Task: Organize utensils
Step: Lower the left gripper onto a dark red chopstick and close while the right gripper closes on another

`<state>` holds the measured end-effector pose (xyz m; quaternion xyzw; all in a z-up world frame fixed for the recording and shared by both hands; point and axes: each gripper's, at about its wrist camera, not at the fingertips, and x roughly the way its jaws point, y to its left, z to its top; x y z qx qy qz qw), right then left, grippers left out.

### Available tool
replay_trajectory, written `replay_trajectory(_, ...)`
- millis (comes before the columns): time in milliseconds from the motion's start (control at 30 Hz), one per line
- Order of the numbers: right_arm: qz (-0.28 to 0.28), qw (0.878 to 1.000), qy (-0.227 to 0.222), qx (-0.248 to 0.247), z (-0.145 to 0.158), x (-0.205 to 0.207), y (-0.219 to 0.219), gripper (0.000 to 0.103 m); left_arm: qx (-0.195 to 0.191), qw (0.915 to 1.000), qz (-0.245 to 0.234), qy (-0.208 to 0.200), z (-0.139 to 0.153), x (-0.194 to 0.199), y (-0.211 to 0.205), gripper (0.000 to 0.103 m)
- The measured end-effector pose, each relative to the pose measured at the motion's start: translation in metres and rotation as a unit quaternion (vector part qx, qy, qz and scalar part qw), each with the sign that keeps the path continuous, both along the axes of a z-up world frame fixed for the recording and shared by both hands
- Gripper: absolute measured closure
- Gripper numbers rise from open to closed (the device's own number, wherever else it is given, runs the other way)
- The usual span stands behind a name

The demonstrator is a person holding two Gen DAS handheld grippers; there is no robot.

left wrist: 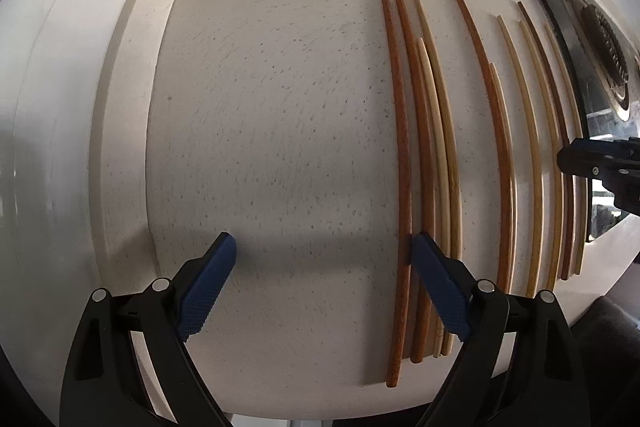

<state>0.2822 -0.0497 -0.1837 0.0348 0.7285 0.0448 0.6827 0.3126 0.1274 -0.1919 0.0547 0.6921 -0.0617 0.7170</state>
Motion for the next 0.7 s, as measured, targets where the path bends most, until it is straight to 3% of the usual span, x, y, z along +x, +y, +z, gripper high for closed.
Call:
replay_trajectory(433, -0.02, 0.999, 0.029, 0.013, -0.012, 0.013, 0.0, 0.077, 0.012, 0.9999, -0.007, 0.009, -0.005, 0.03, -0.019, 0.018)
replay_trajectory(700, -0.021, 0.999, 0.023, 0.017, 0.001, -0.005, -0.023, 0.077, 0.013, 0.9999, -0.001, 0.006, 0.001, 0.01, -0.018, 0.018)
